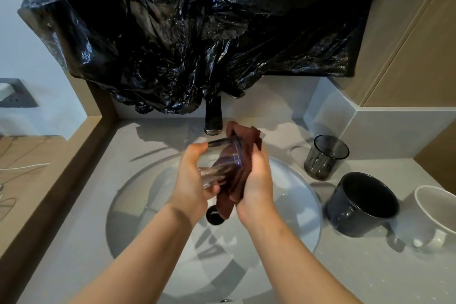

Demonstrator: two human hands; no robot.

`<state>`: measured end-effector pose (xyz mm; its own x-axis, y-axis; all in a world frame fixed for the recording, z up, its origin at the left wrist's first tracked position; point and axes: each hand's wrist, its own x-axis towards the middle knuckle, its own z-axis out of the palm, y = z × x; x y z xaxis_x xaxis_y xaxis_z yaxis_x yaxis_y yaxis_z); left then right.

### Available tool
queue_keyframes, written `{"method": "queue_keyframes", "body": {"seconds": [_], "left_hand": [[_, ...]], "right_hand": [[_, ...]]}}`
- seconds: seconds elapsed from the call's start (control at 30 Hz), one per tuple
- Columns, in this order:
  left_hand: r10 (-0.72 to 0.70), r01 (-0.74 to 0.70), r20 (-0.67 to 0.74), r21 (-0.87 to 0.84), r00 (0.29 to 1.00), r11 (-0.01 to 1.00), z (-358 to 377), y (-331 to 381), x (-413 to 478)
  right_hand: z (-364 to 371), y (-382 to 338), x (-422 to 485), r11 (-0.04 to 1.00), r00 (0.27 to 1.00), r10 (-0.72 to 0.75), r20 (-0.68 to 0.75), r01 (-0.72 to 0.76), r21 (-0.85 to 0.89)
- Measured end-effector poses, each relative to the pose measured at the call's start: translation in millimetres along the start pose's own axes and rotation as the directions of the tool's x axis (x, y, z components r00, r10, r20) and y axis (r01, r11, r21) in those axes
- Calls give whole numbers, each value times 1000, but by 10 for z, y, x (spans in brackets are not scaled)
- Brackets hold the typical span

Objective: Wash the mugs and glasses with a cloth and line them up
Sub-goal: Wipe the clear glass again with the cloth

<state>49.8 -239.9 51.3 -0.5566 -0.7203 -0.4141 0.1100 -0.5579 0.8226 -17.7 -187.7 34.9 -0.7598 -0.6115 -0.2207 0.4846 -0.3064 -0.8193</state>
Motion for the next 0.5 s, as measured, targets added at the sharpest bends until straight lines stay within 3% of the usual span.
{"method": "queue_keyframes", "body": {"seconds": [0.07, 0.13, 0.2, 0.27, 0.3, 0.33, 0.4, 0.43, 0.5], "left_hand": [[13, -14, -29, -37, 1000, 999, 9, -3, 24], [55, -49, -37, 132, 998, 990, -18, 18, 38], [145, -138, 11, 384, 989, 913, -75, 66, 24], [176, -233, 155, 554, 972, 800, -147, 117, 3], [164, -259, 213, 575, 963, 776, -179, 146, -2], [157, -279, 254, 575, 954, 769, -211, 169, 0], [168, -309, 291, 556, 942, 771, -249, 202, 23], [175, -309, 293, 516, 940, 799, -251, 204, 33], [193, -282, 254, 387, 948, 878, -219, 172, 46]], "right_hand": [[55, 44, -88, 912, 981, -194, 26, 190, -362], [14, 96, -111, 696, 920, -353, 173, 381, -609], [-35, 71, -43, 554, 893, -378, 244, 429, -714], [-38, -40, 27, 487, 903, -303, 305, 421, -765], [-36, -99, 69, 539, 917, -232, 324, 399, -742], [-24, -165, 97, 656, 932, -150, 329, 343, -672], [-42, -275, 149, 905, 949, 35, 313, 102, -412], [-62, -308, 160, 956, 938, 143, 315, -49, -288], [-64, -339, 109, 956, 896, 290, 335, -257, -140]]}}
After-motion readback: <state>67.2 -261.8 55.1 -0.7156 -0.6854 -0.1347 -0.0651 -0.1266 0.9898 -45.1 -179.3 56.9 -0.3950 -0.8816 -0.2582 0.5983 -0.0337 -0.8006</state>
